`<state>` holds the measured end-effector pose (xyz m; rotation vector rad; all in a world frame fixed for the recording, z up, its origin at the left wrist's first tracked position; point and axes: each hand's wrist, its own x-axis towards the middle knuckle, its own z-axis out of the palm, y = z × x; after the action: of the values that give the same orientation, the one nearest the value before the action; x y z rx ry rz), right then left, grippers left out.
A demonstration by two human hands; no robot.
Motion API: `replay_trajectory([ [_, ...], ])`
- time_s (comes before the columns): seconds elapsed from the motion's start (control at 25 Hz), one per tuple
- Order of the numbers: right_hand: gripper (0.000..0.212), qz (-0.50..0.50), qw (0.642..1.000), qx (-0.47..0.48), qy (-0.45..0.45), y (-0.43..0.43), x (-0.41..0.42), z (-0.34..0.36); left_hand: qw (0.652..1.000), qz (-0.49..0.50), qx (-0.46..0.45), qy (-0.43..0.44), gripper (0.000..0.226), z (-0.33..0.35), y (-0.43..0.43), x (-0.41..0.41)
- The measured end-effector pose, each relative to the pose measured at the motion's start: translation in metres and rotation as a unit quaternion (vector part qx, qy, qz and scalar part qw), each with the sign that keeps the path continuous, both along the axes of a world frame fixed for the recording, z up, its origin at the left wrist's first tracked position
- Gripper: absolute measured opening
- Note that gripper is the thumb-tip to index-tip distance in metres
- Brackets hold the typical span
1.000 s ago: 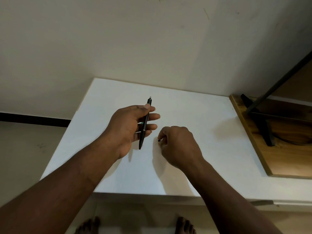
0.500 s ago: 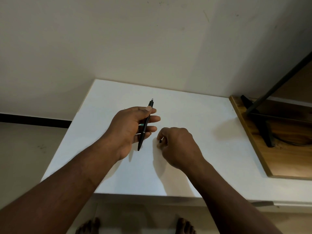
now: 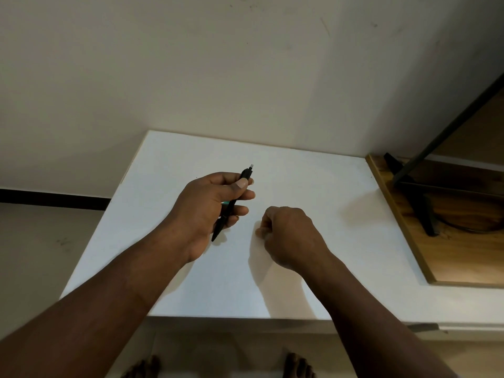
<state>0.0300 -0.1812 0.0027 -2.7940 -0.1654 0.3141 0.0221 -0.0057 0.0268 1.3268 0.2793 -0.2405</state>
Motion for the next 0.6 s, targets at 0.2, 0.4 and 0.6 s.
replay_trajectory([
  [0.2,0.009,-0.138,0.927,0.345,-0.058,-0.004,0.006,0.026,0.998,0.0,0.06,-0.031,0.015,0.001,-0.002,-0.001],
  [0.4,0.028,-0.079,0.906,0.387,-0.151,-0.006,0.004,0.039,0.995,0.006,0.09,-0.039,0.014,0.0,-0.004,-0.001],
  [0.6,0.03,-0.074,0.916,0.362,-0.154,-0.002,0.003,0.036,0.994,-0.002,0.099,-0.045,0.014,-0.001,-0.005,0.0],
])
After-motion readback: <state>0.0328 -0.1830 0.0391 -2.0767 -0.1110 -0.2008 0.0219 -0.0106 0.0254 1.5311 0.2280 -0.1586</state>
